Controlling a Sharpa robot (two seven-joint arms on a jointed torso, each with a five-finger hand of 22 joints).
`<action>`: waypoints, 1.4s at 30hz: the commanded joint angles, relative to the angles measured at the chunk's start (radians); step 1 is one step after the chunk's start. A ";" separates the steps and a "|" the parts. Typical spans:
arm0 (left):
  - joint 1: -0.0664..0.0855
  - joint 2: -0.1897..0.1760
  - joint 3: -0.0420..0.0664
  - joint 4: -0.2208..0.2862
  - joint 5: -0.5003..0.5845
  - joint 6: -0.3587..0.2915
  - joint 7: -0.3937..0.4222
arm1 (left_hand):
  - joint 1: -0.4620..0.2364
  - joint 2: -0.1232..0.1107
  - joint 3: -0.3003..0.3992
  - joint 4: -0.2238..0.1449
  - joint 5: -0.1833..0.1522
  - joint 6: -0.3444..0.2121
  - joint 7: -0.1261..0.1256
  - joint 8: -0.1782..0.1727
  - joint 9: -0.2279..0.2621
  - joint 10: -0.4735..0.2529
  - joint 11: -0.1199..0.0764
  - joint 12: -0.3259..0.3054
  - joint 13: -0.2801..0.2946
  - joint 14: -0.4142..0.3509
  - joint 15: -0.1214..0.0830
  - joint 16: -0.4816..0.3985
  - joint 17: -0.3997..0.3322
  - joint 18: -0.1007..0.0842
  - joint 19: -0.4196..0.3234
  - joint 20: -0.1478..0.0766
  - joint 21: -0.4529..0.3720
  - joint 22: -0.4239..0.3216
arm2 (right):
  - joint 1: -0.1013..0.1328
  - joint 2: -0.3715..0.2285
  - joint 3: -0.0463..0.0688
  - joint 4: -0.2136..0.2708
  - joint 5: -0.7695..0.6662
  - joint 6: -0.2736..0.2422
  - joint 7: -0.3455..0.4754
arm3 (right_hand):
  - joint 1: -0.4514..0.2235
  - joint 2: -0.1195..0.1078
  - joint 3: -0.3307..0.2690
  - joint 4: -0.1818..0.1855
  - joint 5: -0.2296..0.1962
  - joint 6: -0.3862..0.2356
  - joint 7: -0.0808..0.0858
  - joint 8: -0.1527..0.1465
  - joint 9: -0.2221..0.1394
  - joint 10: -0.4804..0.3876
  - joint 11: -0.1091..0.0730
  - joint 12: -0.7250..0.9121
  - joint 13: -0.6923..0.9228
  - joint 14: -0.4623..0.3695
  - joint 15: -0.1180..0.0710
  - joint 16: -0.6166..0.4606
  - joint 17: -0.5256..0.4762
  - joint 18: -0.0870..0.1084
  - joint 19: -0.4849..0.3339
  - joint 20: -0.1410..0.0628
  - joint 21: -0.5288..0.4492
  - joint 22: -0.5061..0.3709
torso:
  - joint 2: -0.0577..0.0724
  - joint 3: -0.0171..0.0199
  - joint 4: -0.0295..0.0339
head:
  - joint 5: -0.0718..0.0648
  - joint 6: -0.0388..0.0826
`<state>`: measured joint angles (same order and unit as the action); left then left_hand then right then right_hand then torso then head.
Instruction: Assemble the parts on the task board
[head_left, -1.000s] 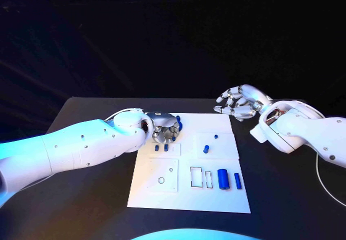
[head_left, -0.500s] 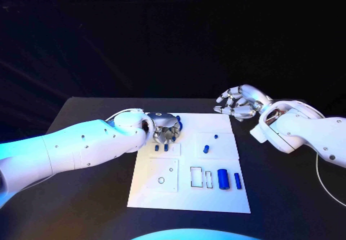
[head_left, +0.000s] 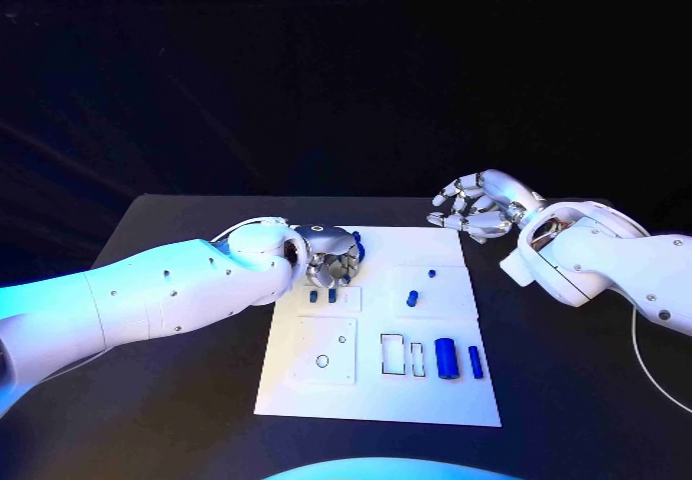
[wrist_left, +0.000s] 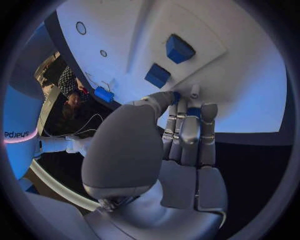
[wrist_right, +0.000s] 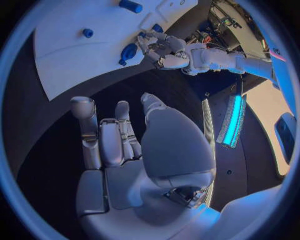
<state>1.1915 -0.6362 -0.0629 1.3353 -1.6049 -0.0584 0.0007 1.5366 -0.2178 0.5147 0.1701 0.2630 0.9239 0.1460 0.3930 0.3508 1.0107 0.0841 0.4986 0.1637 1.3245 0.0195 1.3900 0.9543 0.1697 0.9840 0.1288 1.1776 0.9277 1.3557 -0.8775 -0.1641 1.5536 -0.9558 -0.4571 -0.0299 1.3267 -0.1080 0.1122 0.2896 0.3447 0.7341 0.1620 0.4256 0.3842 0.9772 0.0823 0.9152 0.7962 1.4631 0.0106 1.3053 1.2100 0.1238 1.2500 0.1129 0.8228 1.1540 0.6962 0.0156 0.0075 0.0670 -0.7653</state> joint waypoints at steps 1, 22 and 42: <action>0.000 0.003 0.000 -0.001 0.002 -0.010 0.006 | -0.002 0.016 0.002 -0.014 -0.005 0.022 -0.005 0.006 0.005 0.022 -0.007 -0.004 0.005 0.013 -0.007 0.007 0.014 -0.019 0.021 -0.005 0.017 0.022 | 0.000 0.000 0.000 0.002 -0.004 0.014 0.004 | 0.001 -0.003 0.006 0.001 0.003 0.002 0.003 0.007 -0.001 -0.001 -0.002 -0.005 -0.001 0.001 -0.007 -0.005 0.000 0.016 -0.004 -0.003 -0.002 0.000 | 0.000 0.0000 0.0003 | 0.000 0.000; -0.008 -0.041 0.026 0.050 0.063 -0.062 0.021 | -0.012 0.019 0.010 -0.034 -0.003 0.031 -0.001 -0.009 0.005 0.037 -0.005 -0.031 0.004 0.024 -0.008 0.008 0.015 -0.023 0.038 -0.013 0.034 0.041 | 0.000 0.000 0.000 0.000 -0.004 0.014 0.006 | 0.001 -0.002 0.007 0.001 0.002 0.003 0.002 0.008 -0.002 0.001 -0.003 -0.005 -0.003 0.001 -0.007 -0.007 -0.002 0.016 -0.003 -0.003 -0.006 -0.002 | -0.001 -0.0004 0.0009 | 0.001 0.007; -0.007 -0.153 0.070 0.110 0.160 0.028 -0.013 | -0.029 0.014 0.010 -0.035 -0.003 0.032 0.001 -0.020 0.004 0.040 -0.003 -0.048 0.003 0.023 -0.005 0.005 0.006 -0.023 0.034 -0.011 0.032 0.039 | 0.000 -0.004 0.000 -0.001 -0.004 0.013 0.004 | 0.000 -0.003 0.007 0.001 0.002 0.003 0.002 0.008 -0.002 0.001 -0.003 -0.006 -0.005 0.001 -0.007 -0.009 -0.004 0.016 -0.003 -0.003 -0.009 -0.004 | 0.000 -0.0004 0.0013 | 0.007 0.010</action>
<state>1.1837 -0.7903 0.0067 1.4475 -1.4730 -0.0799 -0.0036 1.5201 -0.2052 0.5244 0.1390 0.2586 0.9564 0.1428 0.3784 0.3544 1.0458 0.0806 0.4560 0.1675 1.3438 0.0144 1.3937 0.9616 0.1537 1.0203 0.1161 1.2104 0.9683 1.3557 -0.8809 -0.1641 1.5517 -0.9555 -0.4550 -0.0302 1.3267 -0.1080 0.1122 0.2896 0.3446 0.7340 0.1619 0.4296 0.3835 0.9794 0.0844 0.9152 0.7925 1.4631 0.0106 1.3004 1.2071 0.1238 1.2500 0.1129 0.8177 1.1509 0.6957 0.0151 0.0092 0.0725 -0.7541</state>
